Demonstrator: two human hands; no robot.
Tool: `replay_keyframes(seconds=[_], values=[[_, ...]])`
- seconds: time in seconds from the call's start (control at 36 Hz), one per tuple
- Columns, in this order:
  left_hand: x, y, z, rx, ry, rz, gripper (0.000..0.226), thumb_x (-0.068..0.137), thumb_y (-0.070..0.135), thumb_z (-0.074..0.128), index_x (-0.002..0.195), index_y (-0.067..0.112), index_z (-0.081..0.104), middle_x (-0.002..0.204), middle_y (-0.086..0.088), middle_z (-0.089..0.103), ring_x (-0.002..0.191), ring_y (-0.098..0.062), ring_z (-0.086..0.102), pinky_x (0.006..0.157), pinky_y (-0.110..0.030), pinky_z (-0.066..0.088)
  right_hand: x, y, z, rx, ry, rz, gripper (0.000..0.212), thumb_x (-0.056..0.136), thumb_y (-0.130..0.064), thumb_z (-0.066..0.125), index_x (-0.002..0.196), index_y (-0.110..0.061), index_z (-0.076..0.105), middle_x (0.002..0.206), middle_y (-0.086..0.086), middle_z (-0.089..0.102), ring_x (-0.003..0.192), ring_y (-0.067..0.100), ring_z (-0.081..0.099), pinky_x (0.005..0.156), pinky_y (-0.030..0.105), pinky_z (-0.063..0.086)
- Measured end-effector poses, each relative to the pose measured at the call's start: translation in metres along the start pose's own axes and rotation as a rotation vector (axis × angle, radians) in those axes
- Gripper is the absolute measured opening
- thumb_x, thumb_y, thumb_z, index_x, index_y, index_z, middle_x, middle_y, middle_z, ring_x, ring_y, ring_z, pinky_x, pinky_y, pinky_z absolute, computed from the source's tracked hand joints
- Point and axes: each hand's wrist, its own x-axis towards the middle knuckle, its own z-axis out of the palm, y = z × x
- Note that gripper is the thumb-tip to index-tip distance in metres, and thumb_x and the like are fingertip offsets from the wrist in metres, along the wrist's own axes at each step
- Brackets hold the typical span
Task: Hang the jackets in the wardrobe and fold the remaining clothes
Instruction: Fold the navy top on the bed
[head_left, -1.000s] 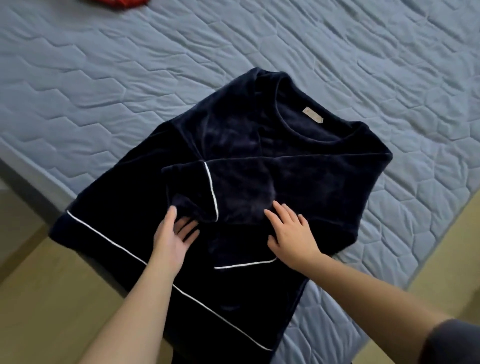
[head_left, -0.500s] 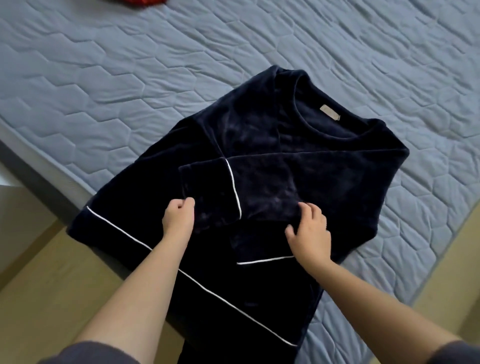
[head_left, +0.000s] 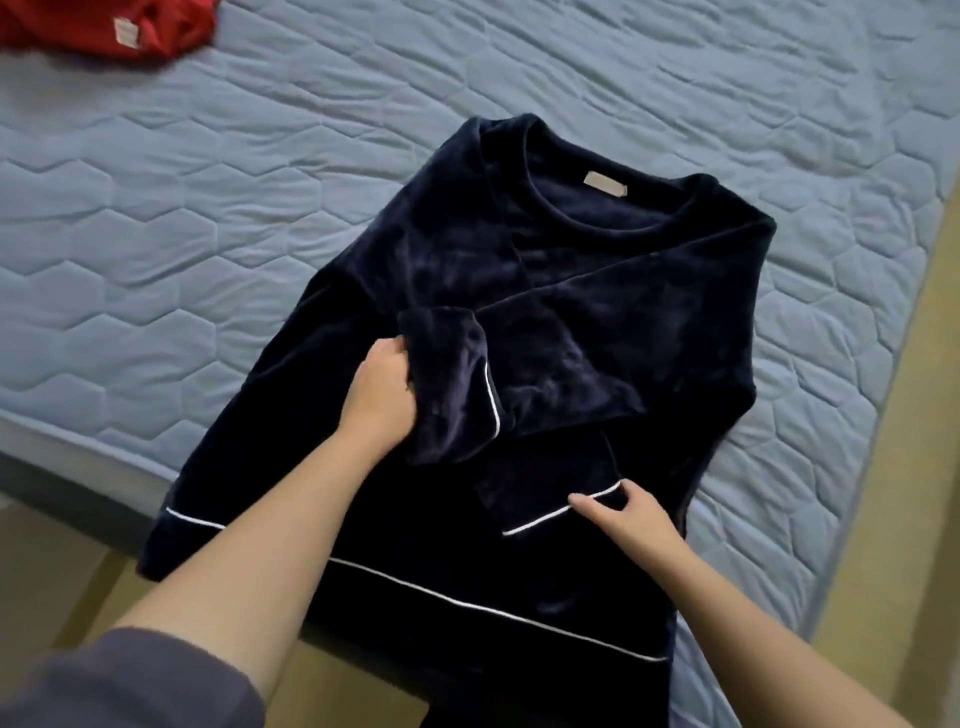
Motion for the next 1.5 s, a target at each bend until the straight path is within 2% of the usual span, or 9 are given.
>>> replay_keyframes(seconds=[0.25,0.44,0.61,0.86,1.0,1.17,1.33,1.42,1.5], values=[[-0.016,-0.055,-0.037,1.083,-0.442,0.262,0.039,0.085,0.024,0.049,0.123,0.019,0.056,0.128,-0.002,0.053,0.125,-0.019,0.042,0.110,-0.037,0.026,-0.003,0.030,-0.029,-0.032,-0.093,0.126,0.019,0.077,-0.016,0.078,0.092,-0.011,0.067,0.078,0.008,0.070,0.071,0.022,0.067,0.065,0.035,0.056],[-0.027,-0.005,-0.044,0.413,0.335,0.015,0.019,0.076,0.008,0.052,0.094,0.009,0.056,0.101,-0.014,0.056,0.098,-0.036,0.051,0.083,-0.047,0.039,-0.016,0.029,-0.023,-0.226,0.069,0.091,0.023,0.084,-0.022,0.066,0.102,-0.016,0.054,0.094,0.006,0.066,0.078,0.019,0.059,0.067,0.029,0.045],[-0.046,0.013,0.010,0.764,-0.223,0.503,0.069,0.089,0.046,0.045,0.151,0.026,0.021,0.160,-0.008,0.010,0.147,-0.030,0.008,0.113,-0.054,0.016,-0.045,0.022,0.004,-0.653,0.532,-0.353,0.075,0.071,-0.017,0.066,0.142,-0.016,0.042,0.146,0.013,0.040,0.135,0.033,0.037,0.106,0.051,0.032],[-0.091,-0.073,0.001,1.138,-0.536,0.343,0.085,0.094,0.054,0.035,0.147,0.021,-0.023,0.157,-0.007,-0.024,0.147,-0.025,-0.012,0.113,-0.055,0.013,-0.036,0.060,0.051,-1.063,0.092,-0.519,0.071,0.095,-0.048,0.034,0.149,-0.038,-0.010,0.153,-0.005,-0.029,0.147,0.031,-0.008,0.114,0.057,0.004],[-0.112,-0.089,-0.029,1.172,-0.577,0.232,0.080,0.094,0.049,0.037,0.151,0.021,-0.012,0.160,-0.003,-0.015,0.148,-0.021,-0.003,0.114,-0.049,0.018,-0.051,0.064,0.064,-0.997,0.166,-0.460,0.068,0.095,-0.041,0.037,0.151,-0.035,0.000,0.159,0.000,-0.013,0.147,0.033,-0.004,0.115,0.056,0.005],[-0.123,-0.066,-0.036,0.982,-0.301,0.350,0.076,0.058,0.030,0.086,0.123,0.004,0.057,0.130,-0.019,0.053,0.119,-0.035,0.054,0.082,-0.048,0.051,-0.080,0.074,0.069,-0.958,0.156,-0.391,0.079,0.090,-0.037,0.048,0.153,-0.030,0.002,0.160,0.005,-0.010,0.147,0.031,-0.008,0.115,0.057,0.000],[-0.080,-0.050,-0.002,1.177,-0.296,0.542,0.086,0.091,0.020,0.047,0.151,0.022,-0.015,0.158,-0.011,-0.019,0.147,-0.031,-0.009,0.115,-0.054,0.005,-0.075,0.065,0.072,-1.052,0.215,-0.541,0.101,0.071,-0.019,0.070,0.151,-0.032,0.010,0.160,0.010,0.005,0.145,0.037,0.007,0.111,0.062,0.013],[-0.068,-0.046,0.004,1.176,-0.310,0.598,0.067,0.097,0.009,0.038,0.153,0.016,0.003,0.160,-0.011,0.007,0.147,-0.028,0.009,0.117,-0.046,0.012,-0.059,0.072,0.082,-1.097,0.151,-0.495,0.100,0.085,-0.019,0.053,0.142,-0.033,-0.029,0.150,0.005,-0.034,0.142,0.035,-0.024,0.111,0.060,-0.011],[-0.076,-0.042,-0.010,1.079,-0.240,0.812,0.063,0.076,-0.005,0.066,0.136,0.006,0.050,0.137,-0.017,0.052,0.127,-0.034,0.051,0.104,-0.047,0.041,-0.060,0.072,0.089,-1.127,0.159,-0.448,0.097,0.086,-0.018,0.053,0.148,-0.030,-0.021,0.154,0.007,-0.029,0.144,0.036,-0.020,0.111,0.060,-0.009]])
